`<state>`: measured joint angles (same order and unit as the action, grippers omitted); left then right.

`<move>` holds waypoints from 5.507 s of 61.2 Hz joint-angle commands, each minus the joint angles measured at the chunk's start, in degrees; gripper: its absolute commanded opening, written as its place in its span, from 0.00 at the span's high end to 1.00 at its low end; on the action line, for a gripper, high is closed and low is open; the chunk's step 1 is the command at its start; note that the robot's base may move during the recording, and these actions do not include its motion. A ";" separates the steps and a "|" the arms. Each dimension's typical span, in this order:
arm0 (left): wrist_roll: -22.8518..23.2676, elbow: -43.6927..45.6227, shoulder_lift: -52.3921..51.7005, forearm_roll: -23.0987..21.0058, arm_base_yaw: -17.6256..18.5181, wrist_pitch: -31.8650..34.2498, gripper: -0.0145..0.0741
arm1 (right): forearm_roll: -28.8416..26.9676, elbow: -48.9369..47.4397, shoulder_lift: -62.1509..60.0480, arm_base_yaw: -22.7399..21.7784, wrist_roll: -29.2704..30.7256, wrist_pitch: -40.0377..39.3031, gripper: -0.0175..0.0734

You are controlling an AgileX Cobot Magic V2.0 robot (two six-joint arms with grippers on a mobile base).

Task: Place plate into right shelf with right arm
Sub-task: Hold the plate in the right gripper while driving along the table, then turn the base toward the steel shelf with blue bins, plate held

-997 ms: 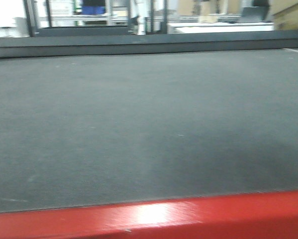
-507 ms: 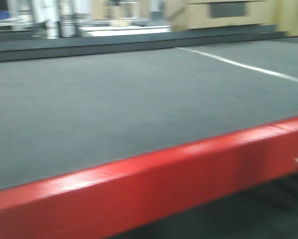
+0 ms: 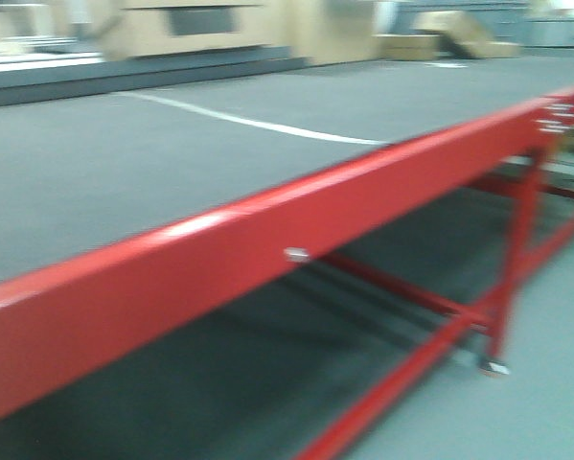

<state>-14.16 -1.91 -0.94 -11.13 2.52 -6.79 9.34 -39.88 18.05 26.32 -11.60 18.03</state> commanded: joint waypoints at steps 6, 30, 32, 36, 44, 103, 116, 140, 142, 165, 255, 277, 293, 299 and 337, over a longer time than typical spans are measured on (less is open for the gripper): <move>0.16 -0.45 -0.63 -0.34 0.31 4.79 0.89 | 0.50 -1.83 0.48 -0.13 0.29 -5.14 0.78; 0.16 -0.45 -0.63 -0.34 0.31 4.79 0.89 | 0.50 -1.83 0.48 -0.13 0.29 -5.14 0.78; 0.16 -0.45 -0.63 -0.34 0.31 4.79 0.89 | 0.50 -1.83 0.48 -0.13 0.29 -5.14 0.78; 0.16 -0.45 -0.63 -0.34 0.31 4.79 0.89 | 0.50 -1.83 0.48 -0.13 0.29 -5.14 0.78; 0.16 -0.45 -0.63 -0.34 0.31 4.79 0.89 | 0.50 -1.83 0.48 -0.13 0.29 -5.14 0.78; 0.16 -0.45 -0.63 -0.34 0.31 4.79 0.89 | 0.50 -1.83 0.48 -0.13 0.29 -5.14 0.78; 0.16 -0.45 -0.63 -0.34 0.31 4.79 0.89 | 0.50 -1.83 0.41 -0.13 0.29 -5.04 0.78; 0.16 -0.45 -0.63 -0.34 0.31 4.79 0.89 | 0.50 -1.83 0.41 -0.13 0.29 -5.04 0.78; 0.16 -0.45 -0.63 -0.34 0.31 4.79 0.89 | 0.50 -1.83 0.41 -0.13 0.29 -5.04 0.78; 0.16 -0.45 -0.63 -0.34 0.31 4.79 0.89 | 0.50 -1.83 0.41 -0.13 0.29 -5.04 0.78; 0.16 -0.45 -0.63 -0.34 0.31 4.79 0.89 | 0.50 -1.83 0.41 -0.13 0.29 -4.98 0.78; 0.16 -0.45 -0.63 -0.34 0.31 4.79 0.89 | 0.50 -1.83 0.41 -0.13 0.29 -4.98 0.78; 0.16 -0.45 -0.63 -0.34 0.42 4.79 0.89 | 0.50 -1.83 0.41 -0.13 0.29 -4.97 0.78; 0.16 -0.45 -0.63 -0.34 0.42 4.79 0.89 | 0.50 -1.83 0.41 -0.13 0.29 -4.97 0.78; 0.16 -0.45 -0.63 -0.34 0.42 4.79 0.89 | 0.50 -1.83 0.41 -0.13 0.29 -4.97 0.78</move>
<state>-14.16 -1.91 -0.94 -11.13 2.52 -6.79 9.34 -39.88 17.83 26.32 -11.60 18.03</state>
